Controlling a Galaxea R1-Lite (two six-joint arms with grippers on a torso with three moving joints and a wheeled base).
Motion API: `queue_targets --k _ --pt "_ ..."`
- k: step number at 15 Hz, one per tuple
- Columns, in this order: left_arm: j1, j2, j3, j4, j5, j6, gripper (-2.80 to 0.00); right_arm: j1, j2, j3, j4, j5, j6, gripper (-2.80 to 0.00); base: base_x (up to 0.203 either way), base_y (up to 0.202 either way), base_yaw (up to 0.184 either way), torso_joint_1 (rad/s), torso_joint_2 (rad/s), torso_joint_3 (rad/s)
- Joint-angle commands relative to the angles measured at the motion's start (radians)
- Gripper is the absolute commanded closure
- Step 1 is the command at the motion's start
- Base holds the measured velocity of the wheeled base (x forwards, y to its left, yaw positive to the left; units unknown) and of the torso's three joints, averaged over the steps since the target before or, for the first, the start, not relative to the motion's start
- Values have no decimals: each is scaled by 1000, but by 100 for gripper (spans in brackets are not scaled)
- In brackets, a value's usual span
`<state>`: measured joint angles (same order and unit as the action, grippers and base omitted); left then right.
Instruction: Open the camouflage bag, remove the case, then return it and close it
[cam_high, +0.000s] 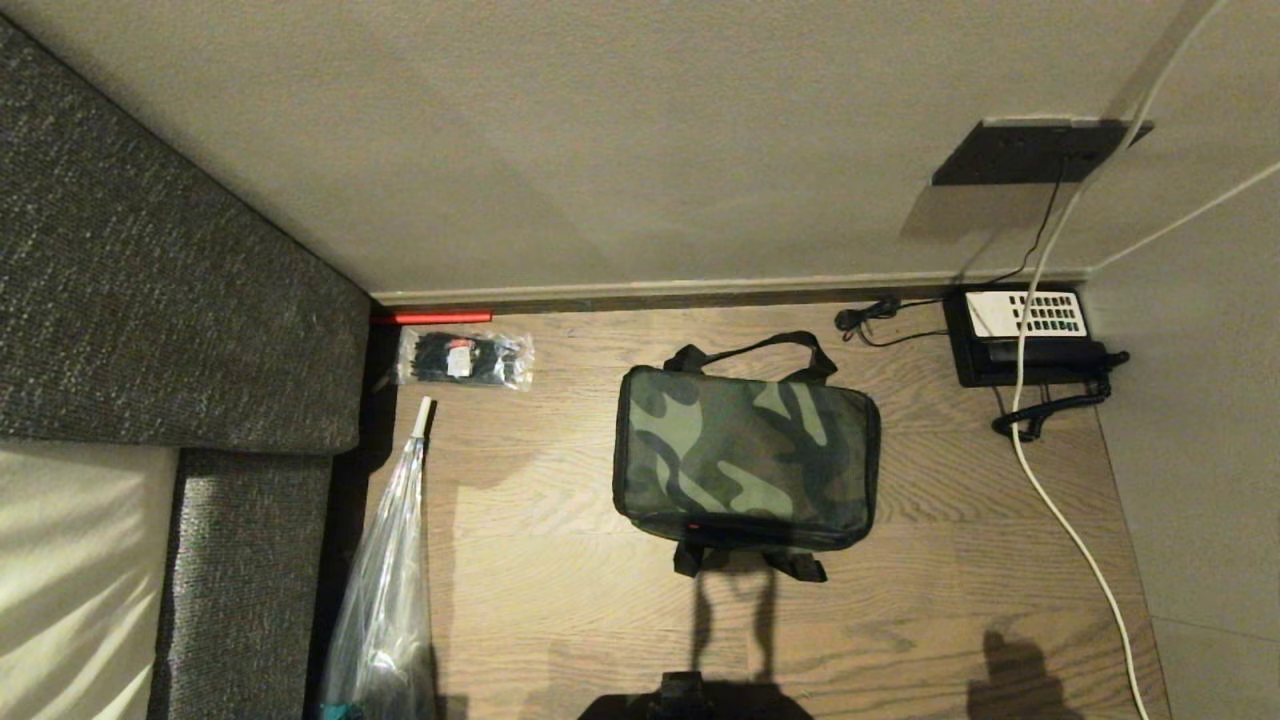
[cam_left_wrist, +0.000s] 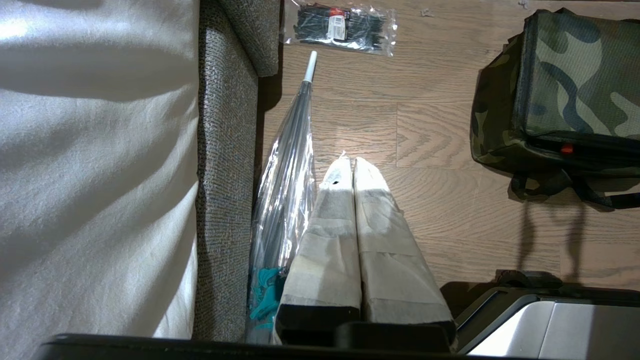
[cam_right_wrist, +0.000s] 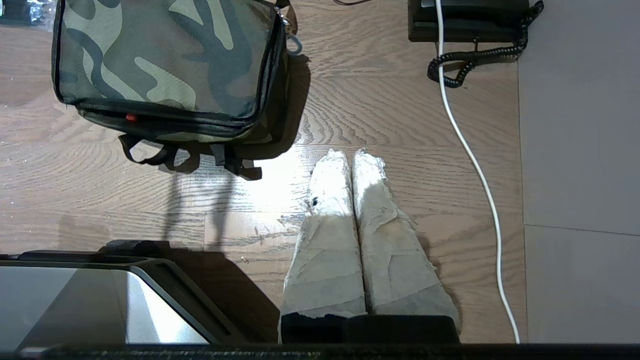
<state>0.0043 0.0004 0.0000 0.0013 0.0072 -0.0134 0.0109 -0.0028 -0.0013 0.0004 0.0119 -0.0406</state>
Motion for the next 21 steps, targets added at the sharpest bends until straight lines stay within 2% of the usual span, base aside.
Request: queue_targets --k 1,21 --pt "0 -2 3 0 0 0 0 0 -3 0 0 0 -1 0 0 0 0 0 0 0" --pt "0 -2 3 0 0 -2 0 1 -3 0 0 0 -1 0 0 0 0 0 0 0"
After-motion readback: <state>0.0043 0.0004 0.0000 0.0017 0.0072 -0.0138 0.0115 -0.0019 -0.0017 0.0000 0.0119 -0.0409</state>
